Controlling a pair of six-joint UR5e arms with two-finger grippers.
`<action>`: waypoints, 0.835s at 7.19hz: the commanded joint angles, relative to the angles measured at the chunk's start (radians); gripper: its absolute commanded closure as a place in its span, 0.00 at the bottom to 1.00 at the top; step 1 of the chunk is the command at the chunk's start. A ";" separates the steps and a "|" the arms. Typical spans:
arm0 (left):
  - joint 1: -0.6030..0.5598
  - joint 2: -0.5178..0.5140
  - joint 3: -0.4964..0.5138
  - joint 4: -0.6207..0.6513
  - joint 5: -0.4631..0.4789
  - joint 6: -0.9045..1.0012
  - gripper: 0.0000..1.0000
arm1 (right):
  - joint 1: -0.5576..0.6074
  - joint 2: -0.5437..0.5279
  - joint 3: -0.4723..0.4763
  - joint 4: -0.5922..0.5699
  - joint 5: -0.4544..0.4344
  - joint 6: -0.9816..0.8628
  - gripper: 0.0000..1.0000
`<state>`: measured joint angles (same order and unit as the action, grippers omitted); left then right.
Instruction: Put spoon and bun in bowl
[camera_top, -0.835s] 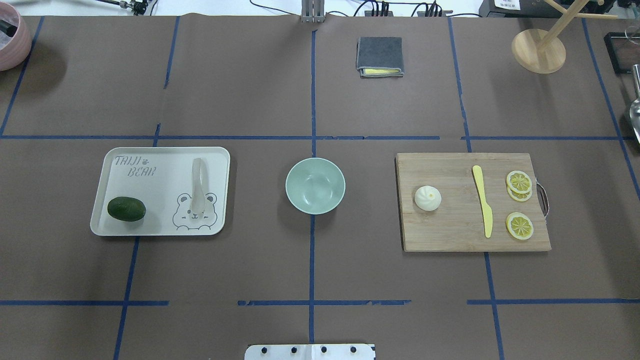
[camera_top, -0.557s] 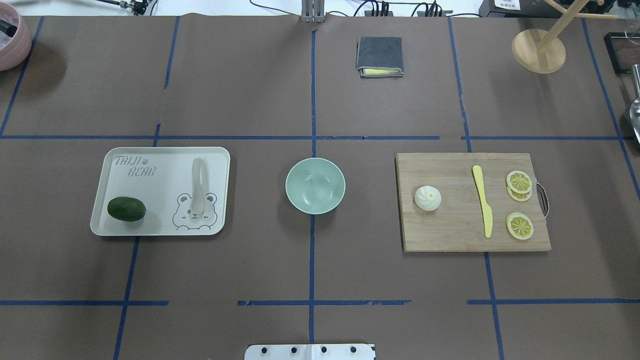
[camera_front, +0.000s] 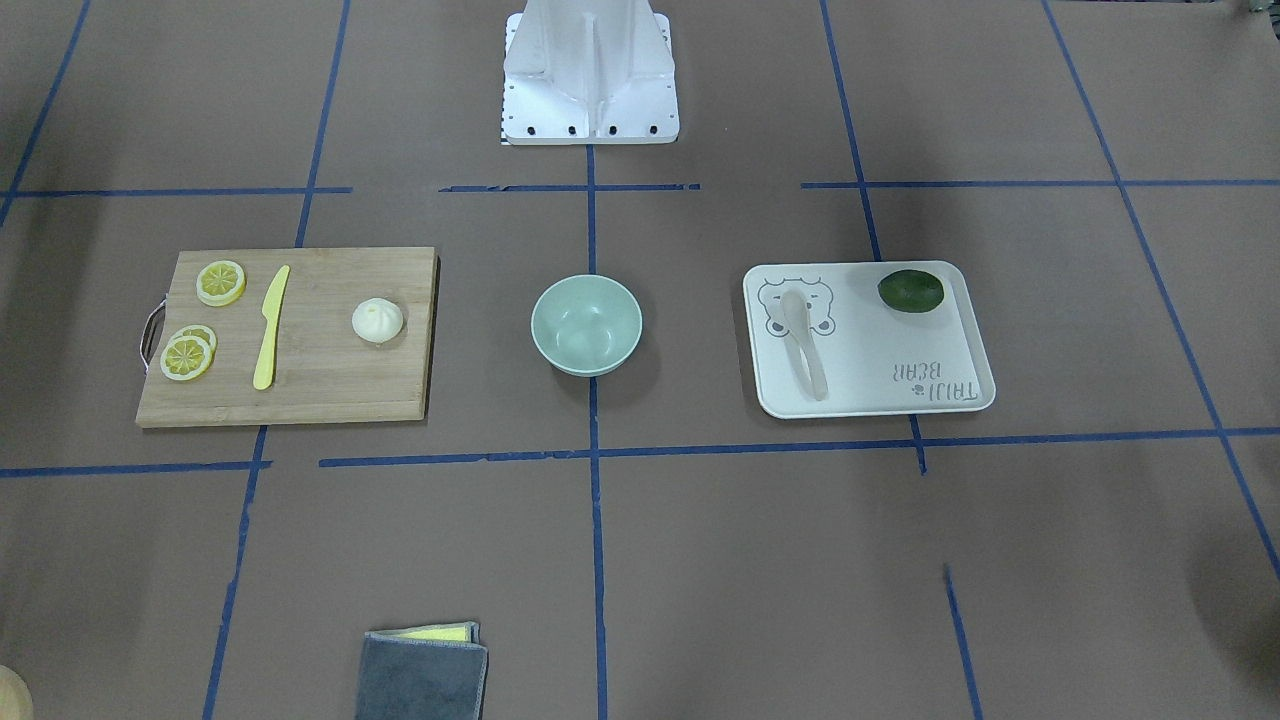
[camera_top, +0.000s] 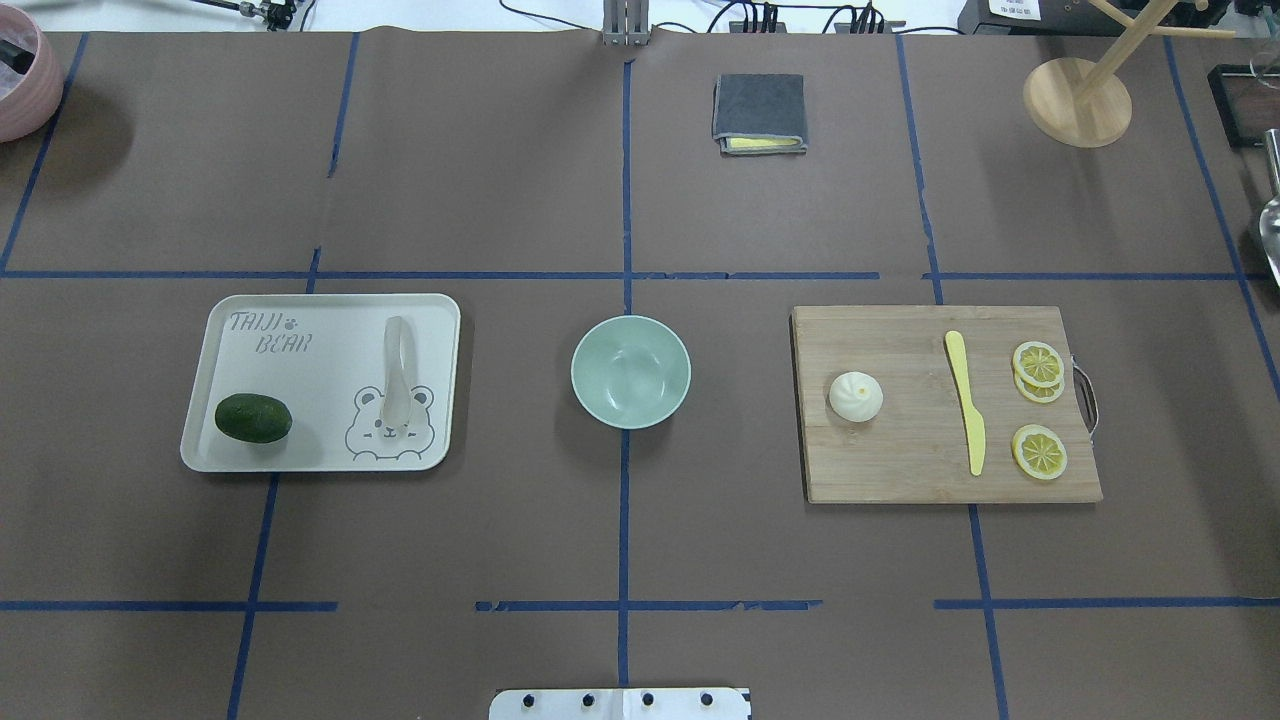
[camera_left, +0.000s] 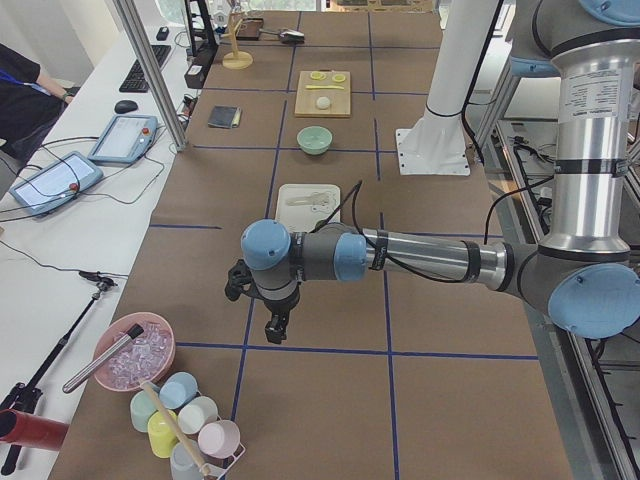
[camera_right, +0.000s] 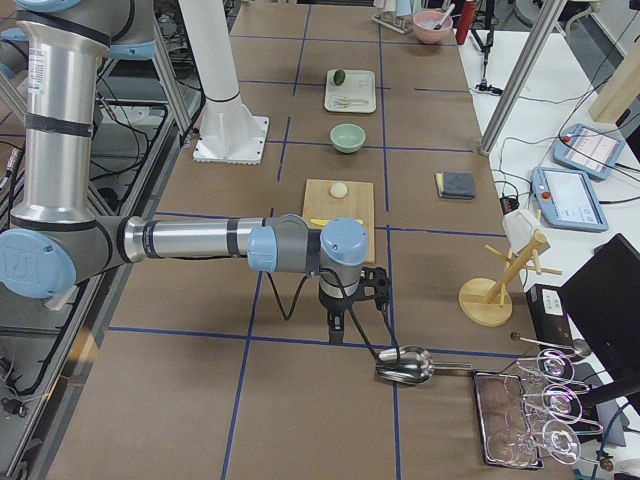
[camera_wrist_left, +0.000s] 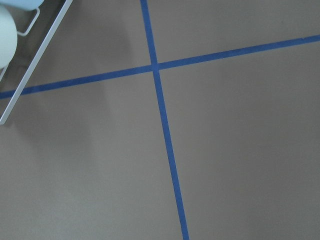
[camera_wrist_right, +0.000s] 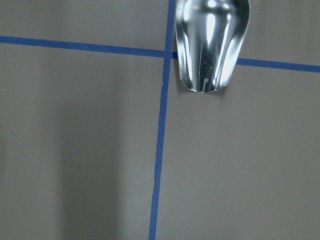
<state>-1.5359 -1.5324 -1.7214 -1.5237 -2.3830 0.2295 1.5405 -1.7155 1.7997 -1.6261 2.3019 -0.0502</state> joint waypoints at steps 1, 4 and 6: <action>0.067 -0.015 -0.004 -0.236 -0.005 0.002 0.00 | -0.061 0.048 0.015 0.207 0.001 0.004 0.00; 0.092 -0.057 0.006 -0.574 -0.001 -0.006 0.00 | -0.069 0.105 0.007 0.269 0.028 0.090 0.00; 0.162 -0.097 0.006 -0.853 -0.008 -0.063 0.00 | -0.069 0.106 0.006 0.275 0.028 0.081 0.00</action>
<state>-1.4250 -1.6097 -1.7149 -2.2144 -2.3899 0.2108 1.4717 -1.6121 1.8055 -1.3559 2.3281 0.0316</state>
